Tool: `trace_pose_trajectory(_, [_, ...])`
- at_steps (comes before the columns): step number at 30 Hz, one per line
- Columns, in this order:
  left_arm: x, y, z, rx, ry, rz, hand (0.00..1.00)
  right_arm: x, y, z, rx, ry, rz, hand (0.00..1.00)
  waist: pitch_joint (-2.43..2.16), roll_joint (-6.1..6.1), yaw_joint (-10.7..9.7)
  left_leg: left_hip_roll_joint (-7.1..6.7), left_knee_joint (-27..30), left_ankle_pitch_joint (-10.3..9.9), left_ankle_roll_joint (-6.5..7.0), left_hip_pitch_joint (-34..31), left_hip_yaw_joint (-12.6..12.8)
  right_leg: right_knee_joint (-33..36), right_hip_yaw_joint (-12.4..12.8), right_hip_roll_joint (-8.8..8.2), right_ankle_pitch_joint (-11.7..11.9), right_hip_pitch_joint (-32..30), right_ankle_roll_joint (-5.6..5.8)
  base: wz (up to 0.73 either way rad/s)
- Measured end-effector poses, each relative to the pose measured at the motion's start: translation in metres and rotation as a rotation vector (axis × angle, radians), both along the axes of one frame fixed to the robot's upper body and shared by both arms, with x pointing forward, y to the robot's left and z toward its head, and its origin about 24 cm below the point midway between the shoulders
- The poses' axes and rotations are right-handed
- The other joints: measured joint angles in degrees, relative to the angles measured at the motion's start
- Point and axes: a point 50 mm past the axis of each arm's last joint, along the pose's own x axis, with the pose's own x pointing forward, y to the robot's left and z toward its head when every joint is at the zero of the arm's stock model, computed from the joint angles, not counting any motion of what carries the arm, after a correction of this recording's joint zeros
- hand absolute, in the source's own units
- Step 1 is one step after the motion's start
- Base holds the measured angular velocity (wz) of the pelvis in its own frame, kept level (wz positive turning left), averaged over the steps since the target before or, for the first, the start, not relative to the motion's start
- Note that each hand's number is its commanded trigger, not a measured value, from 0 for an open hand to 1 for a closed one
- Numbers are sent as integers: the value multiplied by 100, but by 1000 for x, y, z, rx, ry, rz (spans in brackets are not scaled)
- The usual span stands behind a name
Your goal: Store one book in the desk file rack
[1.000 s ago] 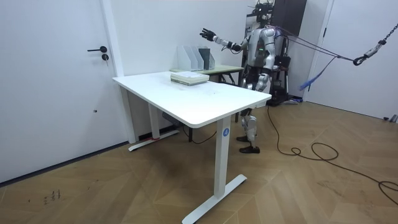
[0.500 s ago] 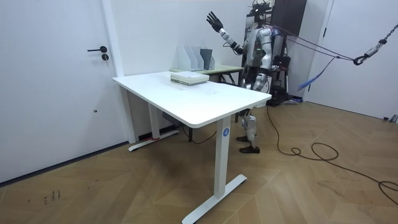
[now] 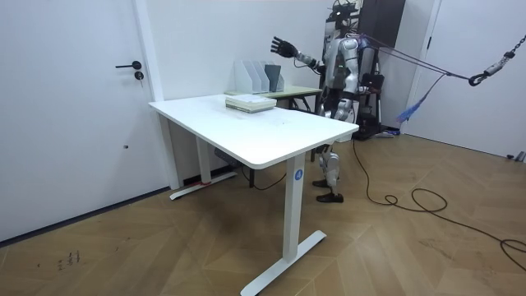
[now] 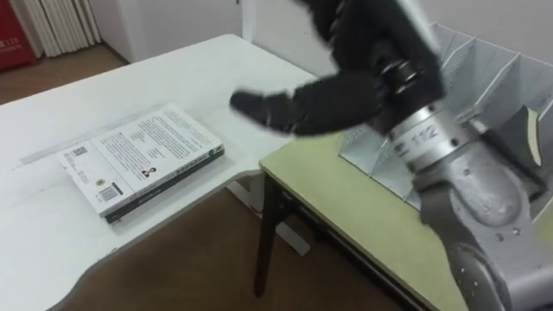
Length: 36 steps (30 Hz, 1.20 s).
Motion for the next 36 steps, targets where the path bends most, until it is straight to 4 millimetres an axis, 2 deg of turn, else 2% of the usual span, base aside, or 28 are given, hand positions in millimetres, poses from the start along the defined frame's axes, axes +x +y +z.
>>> trace_pose_trajectory(2, [4, 2, 1, 0, 0, -6, 0, -8, 3, -21, -113, 68, 82, 0, 37, -42, 47, -1, -4, -1, 1, -12, -16, -2, -18, -2, 1, -2, 1, 2])
trace_pose_trajectory(5, [14, 7, 3, 1, -17, -30, 0, -18, 7, -43, -235, 135, 164, 0, 59, -128, 148, 6, 4, 0, -1, -40, -33, -5, -22, 4, 1, -11, 1, 4])
trace_pose_trajectory(9, [25, 6, 4, -2, -15, -100, 0, -28, 11, -74, -365, 242, 279, 0, 62, -128, 285, -6, 18, 0, 1, -50, -52, -6, -3, -3, 2, -17, 1, 0])
trace_pose_trajectory(10, [31, 6, 5, -4, -16, -119, 0, -33, 11, -89, -429, 302, 301, 0, 62, -130, 318, -8, 19, -1, 3, -61, -66, -8, -21, -8, 2, -19, 2, 5])
trace_pose_trajectory(12, [34, 5, 5, -11, -11, -132, 0, -44, 6, -119, -560, 422, 337, 0, 70, -117, 359, -11, 43, -4, 5, -76, -76, -9, -43, -14, 6, -18, 4, 5])
trace_pose_trajectory(15, [34, 4, 5, -28, -5, -133, 0, -53, -8, -148, -708, 548, 338, 0, 103, -66, 407, -14, 45, -4, 5, -77, -95, -5, -37, -12, 6, -20, 2, 0])
trace_pose_trajectory(21, [37, 1, 4, -30, -1, -152, 0, -76, -39, -195, -847, 787, 287, 0, 91, 4, 463, -10, 46, -4, 4, -79, -89, -9, -39, -9, 7, -19, 1, 0])
trace_pose_trajectory(25, [32, -3, 1, -16, 18, -115, 0, -107, -71, -245, -984, 1026, 166, 0, 62, 59, 462, -29, 81, -6, 8, -71, -120, -8, -82, -31, 7, 17, 2, 3])
trace_pose_trajectory(26, [31, -7, 0, -14, 24, -106, 0, -114, -80, -257, -967, 1102, 94, 0, 49, 95, 465, -30, 82, -7, 10, -73, -99, -5, -83, -32, 7, 6, 3, -10])
trace_pose_trajectory(27, [30, -9, -1, -14, 26, -102, 0, -115, -85, -260, -946, 1122, 50, 0, 42, 112, 471, -27, 89, -8, 12, -75, -82, -2, -79, -31, 15, 2, 7, 0])
trace_pose_trajectory(30, [26, -15, -4, -1, 45, -75, 0, -147, -103, -294, -926, 1272, -182, 0, -24, 238, 353, -88, 80, -14, 23, -42, -177, -33, -151, -38, 1, 106, 24, 18])
trace_pose_trajectory(31, [24, -16, -5, -2, 48, -65, 0, -153, -106, -297, -907, 1303, -229, 0, -33, 260, 349, -90, 79, -15, 24, -28, -170, -43, -134, -39, -5, 115, 29, 0])
trace_pose_trajectory(33, [13, -19, -7, 4, 71, -18, 0, -169, -120, -306, -857, 1348, -421, 0, -10, 298, 274, -87, 66, -16, 25, 49, -147, -128, -133, -38, -2, 207, 29, 0])
trace_pose_trajectory(36, [9, -22, -8, 7, 68, 12, 0, -189, -122, -317, -858, 1404, -558, 0, -3, 318, 254, -85, 41, -16, 24, 99, -144, -131, -96, -26, -13, 211, 28, 0])
